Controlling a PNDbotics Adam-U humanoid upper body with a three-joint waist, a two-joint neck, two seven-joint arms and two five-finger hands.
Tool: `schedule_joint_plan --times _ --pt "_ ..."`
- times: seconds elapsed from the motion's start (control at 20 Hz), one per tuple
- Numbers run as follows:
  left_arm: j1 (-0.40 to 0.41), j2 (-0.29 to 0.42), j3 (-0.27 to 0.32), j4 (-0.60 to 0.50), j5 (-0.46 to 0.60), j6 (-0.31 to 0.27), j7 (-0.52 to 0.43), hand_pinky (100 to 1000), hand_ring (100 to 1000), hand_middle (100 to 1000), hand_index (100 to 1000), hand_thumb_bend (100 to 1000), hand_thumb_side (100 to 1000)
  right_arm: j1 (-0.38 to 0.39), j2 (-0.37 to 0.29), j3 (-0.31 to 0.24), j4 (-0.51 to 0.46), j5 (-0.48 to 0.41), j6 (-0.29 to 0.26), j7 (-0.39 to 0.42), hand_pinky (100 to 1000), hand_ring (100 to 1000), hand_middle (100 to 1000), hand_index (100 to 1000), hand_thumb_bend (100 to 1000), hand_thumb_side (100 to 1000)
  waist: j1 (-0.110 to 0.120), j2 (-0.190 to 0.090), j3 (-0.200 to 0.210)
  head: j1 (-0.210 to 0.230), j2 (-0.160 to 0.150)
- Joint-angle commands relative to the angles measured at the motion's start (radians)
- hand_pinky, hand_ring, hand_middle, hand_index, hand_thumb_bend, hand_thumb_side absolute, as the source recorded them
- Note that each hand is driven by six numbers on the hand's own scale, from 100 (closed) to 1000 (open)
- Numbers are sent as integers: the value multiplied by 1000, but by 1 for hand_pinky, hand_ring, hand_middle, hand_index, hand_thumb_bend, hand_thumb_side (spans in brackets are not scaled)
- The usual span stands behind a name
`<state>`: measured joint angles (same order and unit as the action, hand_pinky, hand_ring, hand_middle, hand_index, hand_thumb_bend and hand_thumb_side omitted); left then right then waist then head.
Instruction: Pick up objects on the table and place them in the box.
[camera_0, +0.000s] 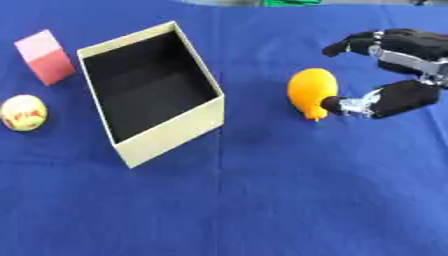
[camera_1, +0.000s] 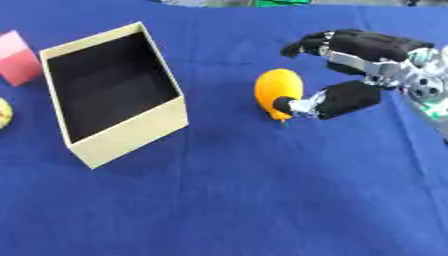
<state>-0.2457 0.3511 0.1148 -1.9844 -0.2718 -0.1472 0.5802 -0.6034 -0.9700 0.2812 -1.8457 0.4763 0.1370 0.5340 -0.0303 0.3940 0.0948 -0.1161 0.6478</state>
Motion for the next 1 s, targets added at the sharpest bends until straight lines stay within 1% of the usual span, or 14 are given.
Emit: schedule_joint_plan --times 0.05,0.45,0.8,1.0 --pt "-7 12 1 -16 0 -1 -4 479 719 664 825 385 1000 -27 -6 1 33 23 -11 4 976 1000 873 977 458 818 1 -17 2 0 -17" --pt "-6 10 0 -16 3 0 -6 480 719 664 825 384 1000 -72 34 45 144 71 -41 24 968 1000 872 976 486 834 -2 -17 8 -2 -29" --pt "-7 7 -2 -16 4 -1 -8 480 719 664 825 383 1000 -112 77 70 277 143 -63 21 959 1000 871 967 509 835 -5 -15 14 -3 -38" --pt "-7 8 -1 -16 4 -1 -8 480 719 664 825 381 1000 -121 90 78 309 153 -87 19 946 1000 842 947 462 819 -6 -13 15 -1 -35"
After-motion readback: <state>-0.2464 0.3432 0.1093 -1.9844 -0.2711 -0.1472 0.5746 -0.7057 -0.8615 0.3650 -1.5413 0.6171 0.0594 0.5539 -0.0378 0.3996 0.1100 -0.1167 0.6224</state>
